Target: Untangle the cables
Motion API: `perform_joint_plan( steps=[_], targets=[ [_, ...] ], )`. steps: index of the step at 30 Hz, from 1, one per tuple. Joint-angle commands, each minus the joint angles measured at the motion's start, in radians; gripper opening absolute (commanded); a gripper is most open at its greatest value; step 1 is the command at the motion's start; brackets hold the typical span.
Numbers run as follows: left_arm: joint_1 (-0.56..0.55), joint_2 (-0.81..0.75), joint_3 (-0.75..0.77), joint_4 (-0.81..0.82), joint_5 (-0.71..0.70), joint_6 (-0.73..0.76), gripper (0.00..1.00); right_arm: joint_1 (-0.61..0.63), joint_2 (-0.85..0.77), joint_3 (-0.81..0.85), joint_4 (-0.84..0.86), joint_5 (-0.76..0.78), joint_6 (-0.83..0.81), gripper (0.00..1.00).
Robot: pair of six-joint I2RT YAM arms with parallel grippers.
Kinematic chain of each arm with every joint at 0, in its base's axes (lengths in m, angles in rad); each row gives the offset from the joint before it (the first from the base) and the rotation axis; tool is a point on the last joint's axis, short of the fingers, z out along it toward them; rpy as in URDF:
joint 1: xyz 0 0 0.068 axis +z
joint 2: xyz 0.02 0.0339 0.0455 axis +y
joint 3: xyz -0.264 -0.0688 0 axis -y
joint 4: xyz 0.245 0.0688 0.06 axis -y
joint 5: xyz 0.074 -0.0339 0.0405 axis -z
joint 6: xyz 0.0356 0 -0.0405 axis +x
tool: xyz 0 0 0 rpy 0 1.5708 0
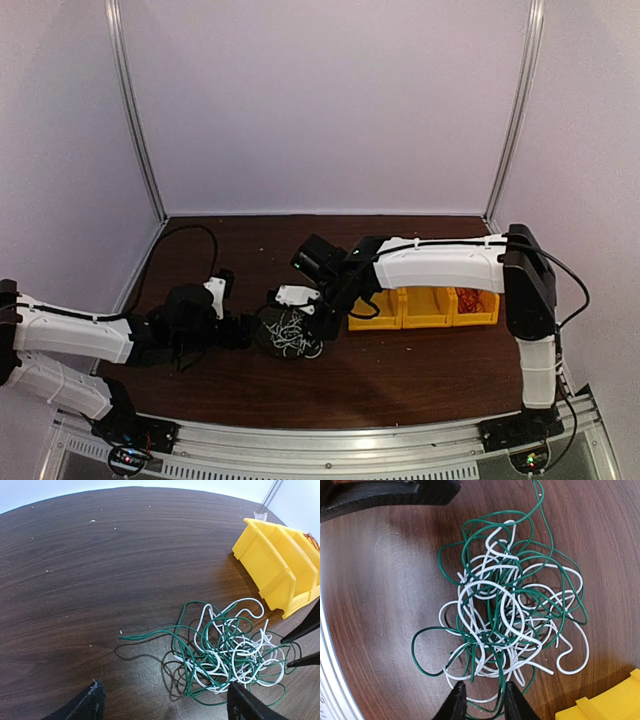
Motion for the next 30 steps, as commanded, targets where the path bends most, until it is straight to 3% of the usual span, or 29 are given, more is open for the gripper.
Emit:
perform_joint_plan(
  steps=[1, 5, 8, 17, 23, 30],
  targets=[
    [0.004, 0.016, 0.002, 0.046, -0.005, -0.002, 0.86, 0.001, -0.038, 0.015, -0.033, 0.007, -0.001, 0.24],
    [0.004, 0.031, 0.007, 0.052, -0.001, 0.003, 0.86, 0.001, -0.060, 0.023, -0.036, 0.025, -0.001, 0.07],
    [0.004, 0.036, 0.009, 0.057, 0.003, 0.014, 0.86, 0.001, -0.086, 0.043, -0.043, 0.047, -0.008, 0.00],
    [0.003, -0.060, -0.037, 0.253, 0.153, 0.153, 0.85, -0.002, -0.194, 0.215, -0.065, 0.056, -0.067, 0.00],
    [0.002, -0.205, -0.090, 0.323, 0.140, 0.226, 0.85, -0.003, -0.263, 0.364, -0.018, 0.098, -0.130, 0.00],
    [-0.023, -0.374, -0.085, 0.339, 0.167, 0.272, 0.85, -0.005, -0.311, 0.364, 0.071, 0.110, -0.147, 0.00]
  ],
)
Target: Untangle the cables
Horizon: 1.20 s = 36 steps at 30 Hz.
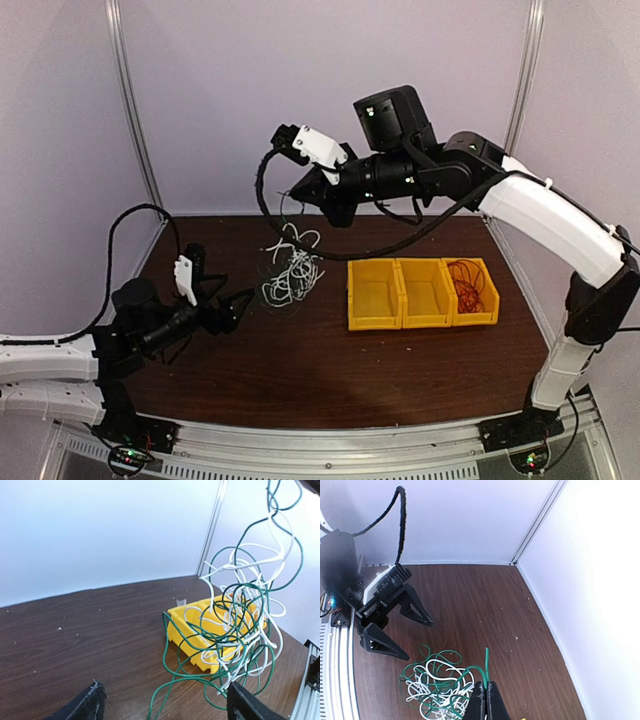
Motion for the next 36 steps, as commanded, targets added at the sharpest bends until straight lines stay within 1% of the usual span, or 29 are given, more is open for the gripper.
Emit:
perform_joint_plan(
  steps=[1, 3, 7, 12, 16, 18, 22, 25, 27, 28, 30, 32, 36],
  targets=[
    [-0.021, -0.074, 0.017, 0.075, 0.030, 0.057, 0.85, -0.003, -0.001, -0.004, 0.056, 0.019, -0.014, 0.00],
    [-0.026, -0.069, 0.036, 0.075, 0.032, 0.061, 0.85, -0.003, 0.015, -0.029, 0.062, -0.003, -0.006, 0.00],
    [-0.046, -0.004, 0.073, 0.095, 0.031, 0.086, 0.85, -0.003, 0.052, -0.044, 0.063, -0.045, 0.019, 0.00],
    [-0.050, 0.102, 0.084, 0.191, 0.025, 0.098, 0.85, -0.003, 0.077, -0.016, 0.061, -0.084, 0.043, 0.00],
    [-0.050, 0.198, 0.130, 0.250, 0.054, 0.112, 0.85, -0.002, 0.090, -0.011, 0.053, -0.111, 0.052, 0.00],
    [-0.052, 0.251, 0.167, 0.253, 0.026, 0.121, 0.85, -0.001, 0.098, -0.012, 0.048, -0.128, 0.058, 0.00],
    [-0.050, 0.368, 0.244, 0.224, -0.090, 0.154, 0.83, -0.001, 0.100, -0.011, 0.043, -0.166, 0.070, 0.00],
    [-0.050, 0.454, 0.264, 0.261, -0.078, 0.190, 0.78, -0.001, 0.094, 0.011, 0.039, -0.183, 0.081, 0.00],
    [-0.050, 0.501, 0.257, 0.301, -0.063, 0.202, 0.69, -0.002, 0.085, 0.032, 0.035, -0.189, 0.086, 0.00],
    [-0.048, 0.521, 0.247, 0.324, -0.057, 0.203, 0.63, -0.001, 0.076, 0.038, 0.039, -0.189, 0.089, 0.00],
    [-0.047, 0.555, 0.214, 0.394, -0.035, 0.204, 0.54, -0.003, 0.054, 0.047, 0.052, -0.185, 0.092, 0.00],
    [-0.046, 0.587, 0.186, 0.445, -0.030, 0.194, 0.52, -0.004, 0.040, 0.066, 0.059, -0.183, 0.097, 0.00],
    [-0.045, 0.649, 0.143, 0.495, -0.037, 0.172, 0.53, -0.019, 0.016, 0.124, 0.063, -0.192, 0.106, 0.00]
  ],
)
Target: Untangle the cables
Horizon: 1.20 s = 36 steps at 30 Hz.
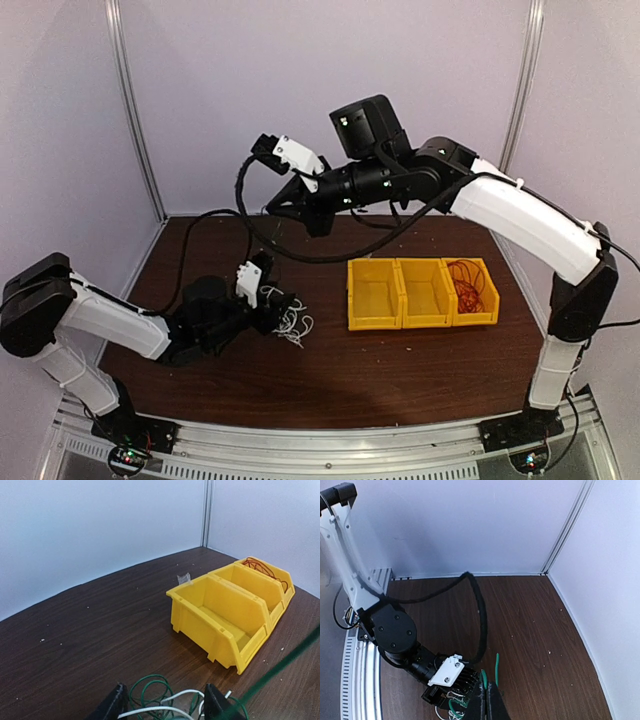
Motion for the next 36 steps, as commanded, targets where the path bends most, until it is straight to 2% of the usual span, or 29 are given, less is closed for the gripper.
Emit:
perform_joint_plan(
  steps=[1, 5, 13, 16, 22, 27, 36],
  targets=[
    [0.001, 0.058, -0.051, 0.153, 0.004, -0.011, 0.54, -0.018, -0.078, 0.085, 0.037, -0.022, 0.025, 0.00],
    [0.002, 0.086, -0.105, 0.196, -0.027, -0.037, 0.60, -0.033, -0.096, 0.154, 0.045, -0.003, 0.017, 0.00],
    [0.014, 0.123, -0.167, 0.187, -0.064, -0.083, 0.61, -0.111, -0.124, 0.270, 0.060, 0.011, 0.010, 0.00],
    [0.022, 0.157, -0.184, 0.196, -0.073, -0.108, 0.65, -0.161, -0.134, 0.331, 0.063, 0.013, 0.012, 0.00],
    [0.024, 0.230, -0.168, 0.175, -0.094, -0.139, 0.72, -0.252, -0.172, 0.404, 0.068, -0.030, 0.027, 0.00],
    [0.024, 0.258, -0.134, 0.153, -0.095, -0.142, 0.73, -0.266, -0.203, 0.388, 0.058, -0.037, 0.014, 0.00],
    [0.052, 0.298, -0.088, 0.050, -0.113, -0.156, 0.76, -0.313, -0.200, 0.529, 0.086, -0.062, 0.021, 0.00]
  ],
)
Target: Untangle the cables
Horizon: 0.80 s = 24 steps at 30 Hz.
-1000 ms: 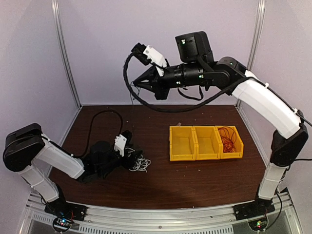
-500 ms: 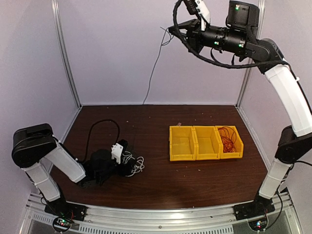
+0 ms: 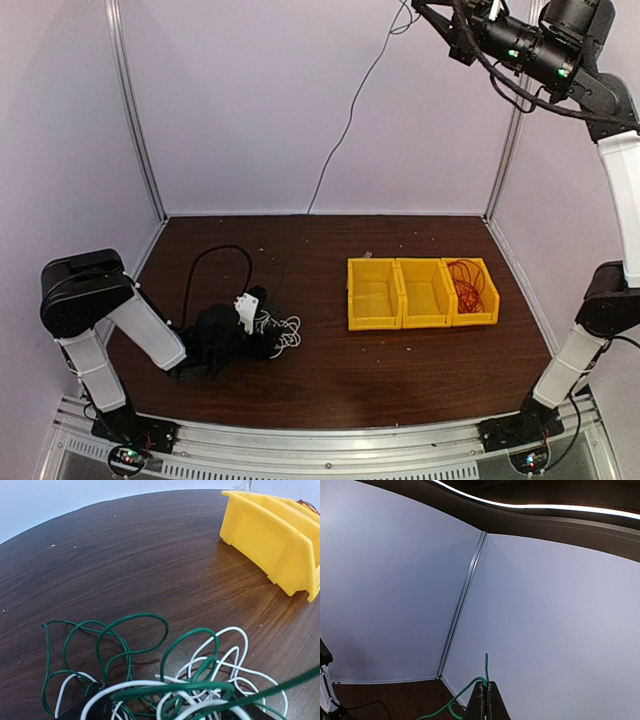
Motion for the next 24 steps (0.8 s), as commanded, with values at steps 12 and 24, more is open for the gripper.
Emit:
perform_joint_plan(
  steps=[12, 24],
  targets=[
    [0.070, 0.122, 0.080, -0.132, -0.021, -0.059, 0.77, -0.038, -0.093, 0.090, 0.021, 0.123, -0.102, 0.00],
    [0.091, 0.128, 0.117, -0.279, -0.106, -0.100, 0.79, -0.098, -0.193, -0.092, 0.079, 0.192, -0.110, 0.00]
  ],
)
